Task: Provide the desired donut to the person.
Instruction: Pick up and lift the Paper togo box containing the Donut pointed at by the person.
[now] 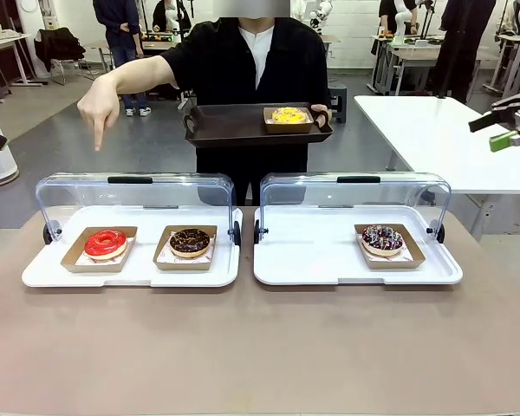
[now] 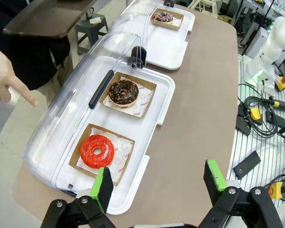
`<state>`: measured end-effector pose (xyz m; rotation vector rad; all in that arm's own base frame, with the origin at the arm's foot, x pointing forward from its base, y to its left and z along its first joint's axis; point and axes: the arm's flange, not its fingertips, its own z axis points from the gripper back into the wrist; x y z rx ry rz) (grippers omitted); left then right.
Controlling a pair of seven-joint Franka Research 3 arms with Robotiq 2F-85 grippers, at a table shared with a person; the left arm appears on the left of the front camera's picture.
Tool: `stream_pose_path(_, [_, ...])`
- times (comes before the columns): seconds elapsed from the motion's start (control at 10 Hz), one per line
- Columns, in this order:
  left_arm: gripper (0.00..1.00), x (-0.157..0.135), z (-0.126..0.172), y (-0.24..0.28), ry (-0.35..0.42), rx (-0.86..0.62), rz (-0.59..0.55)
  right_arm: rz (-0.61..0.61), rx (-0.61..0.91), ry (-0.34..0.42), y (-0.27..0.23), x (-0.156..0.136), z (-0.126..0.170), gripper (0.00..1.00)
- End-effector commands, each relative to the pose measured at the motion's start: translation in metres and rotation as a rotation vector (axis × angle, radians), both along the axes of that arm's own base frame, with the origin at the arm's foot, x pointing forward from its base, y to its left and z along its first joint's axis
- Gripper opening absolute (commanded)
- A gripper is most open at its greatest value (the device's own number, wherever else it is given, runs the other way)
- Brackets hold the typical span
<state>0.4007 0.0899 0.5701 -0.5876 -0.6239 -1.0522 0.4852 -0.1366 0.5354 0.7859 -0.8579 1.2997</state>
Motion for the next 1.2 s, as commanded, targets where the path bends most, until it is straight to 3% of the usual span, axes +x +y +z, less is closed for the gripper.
stream_pose_path(0.0, [1.00,0.0003,0.0008,0.0001,-0.009,-0.015,-0.007,0.012,0.024,-0.016,-0.0097,-0.0029,-0.0163,1.00])
stream_pose_path(0.3, [1.00,0.0003,0.0008,0.0001,-0.009,-0.015,-0.007,0.053,0.033,-0.010,-0.0097,-0.0022,-0.0197,1.00])
stream_pose_path(0.4, [1.00,0.0003,0.0008,0.0001,-0.009,-0.015,-0.007,0.002,0.011,0.002,-0.0120,-0.0006,-0.0185,1.00])
stream_pose_path(1.1, [1.00,0.0003,0.0008,0.0001,-0.009,-0.015,-0.007,0.002,0.011,0.002,-0.0120,-0.0006,-0.0185,1.00])
